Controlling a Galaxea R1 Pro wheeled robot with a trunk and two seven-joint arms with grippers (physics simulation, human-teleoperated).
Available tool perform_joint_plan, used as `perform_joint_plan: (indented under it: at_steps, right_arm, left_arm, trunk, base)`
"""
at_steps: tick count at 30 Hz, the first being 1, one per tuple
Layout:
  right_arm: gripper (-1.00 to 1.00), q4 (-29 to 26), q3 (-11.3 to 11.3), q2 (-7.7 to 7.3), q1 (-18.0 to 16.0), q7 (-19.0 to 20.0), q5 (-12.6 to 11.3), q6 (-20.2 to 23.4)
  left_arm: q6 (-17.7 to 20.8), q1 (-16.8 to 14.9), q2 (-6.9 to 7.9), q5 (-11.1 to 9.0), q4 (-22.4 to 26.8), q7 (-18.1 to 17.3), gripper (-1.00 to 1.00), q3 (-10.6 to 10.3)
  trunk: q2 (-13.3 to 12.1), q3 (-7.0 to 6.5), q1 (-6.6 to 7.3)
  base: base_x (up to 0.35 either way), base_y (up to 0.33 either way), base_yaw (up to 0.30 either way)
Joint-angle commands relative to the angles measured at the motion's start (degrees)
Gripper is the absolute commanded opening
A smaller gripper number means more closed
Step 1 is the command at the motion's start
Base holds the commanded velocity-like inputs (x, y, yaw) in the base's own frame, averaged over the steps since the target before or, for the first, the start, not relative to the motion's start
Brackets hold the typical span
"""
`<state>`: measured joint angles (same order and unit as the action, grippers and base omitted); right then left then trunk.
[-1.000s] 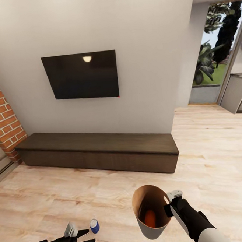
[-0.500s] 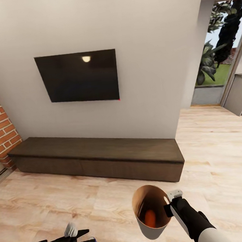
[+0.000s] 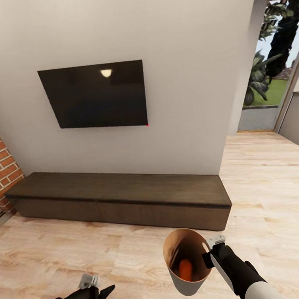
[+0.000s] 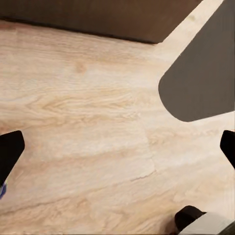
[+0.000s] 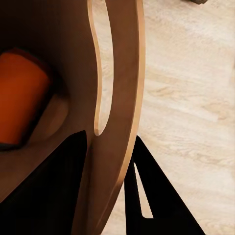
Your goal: Put the three can of soda from the living room inside the tash can in the kitchen.
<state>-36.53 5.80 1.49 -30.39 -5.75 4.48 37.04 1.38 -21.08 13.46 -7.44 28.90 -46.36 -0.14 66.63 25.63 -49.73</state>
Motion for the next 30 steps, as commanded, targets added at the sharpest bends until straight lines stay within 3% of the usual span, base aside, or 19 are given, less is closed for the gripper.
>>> perform_joint_plan:
  at_steps: [1, 3, 4, 8, 14, 19, 30]
  right_arm:
    - [-1.00, 0.0, 0.0, 0.01, 0.0, 0.0, -0.3, 0.0]
    - [-1.00, 0.0, 0.0, 0.01, 0.0, 0.0, -0.3, 0.0]
    - [-1.00, 0.0, 0.0, 0.01, 0.0, 0.0, -0.3, 0.0]
    - [-1.00, 0.0, 0.0, 0.01, 0.0, 0.0, -0.3, 0.0]
    - [-1.00, 0.0, 0.0, 0.01, 0.0, 0.0, -0.3, 0.0]
    - [-1.00, 0.0, 0.0, 0.01, 0.0, 0.0, -0.3, 0.0]
    - [-1.00, 0.0, 0.0, 0.01, 0.0, 0.0, -0.3, 0.0]
  left_arm:
    - [-0.5, 0.0, -2.04, 0.0, -0.3, 9.4, 1.00, -0.1]
    - [-0.8, 0.0, -4.22, 0.1, -0.4, 18.6, 1.00, -0.2]
    - [-1.1, 0.0, -6.09, 0.1, -0.5, 26.6, 1.00, -0.3]
    - [-1.3, 0.0, -8.56, 0.1, -0.6, 36.9, 1.00, -0.4]
    - [-3.3, 0.0, -9.53, 0.1, -0.7, 41.3, 1.00, -0.2]
    - [-5.9, 0.0, -9.58, 0.1, -1.5, 42.2, 1.00, 0.1]
    - [-6.6, 0.0, -9.53, 0.1, -2.3, 42.5, 1.00, 0.2]
  trunk:
    - [0.0, -0.01, 0.00]
    - [0.0, -0.01, 0.00]
    - [0.0, -0.01, 0.00]
    - [0.0, -0.01, 0.00]
    - [0.0, -0.01, 0.00]
    - [0.0, -0.01, 0.00]
    - [0.0, -0.01, 0.00]
  base:
    - [0.011, 0.000, 0.000]
    - [0.008, 0.000, 0.000]
    - [0.004, 0.000, 0.000]
    - [0.003, 0.000, 0.000]
    - [0.000, 0.000, 0.000]
    - [0.000, 0.000, 0.000]
    - [0.132, 0.000, 0.000]
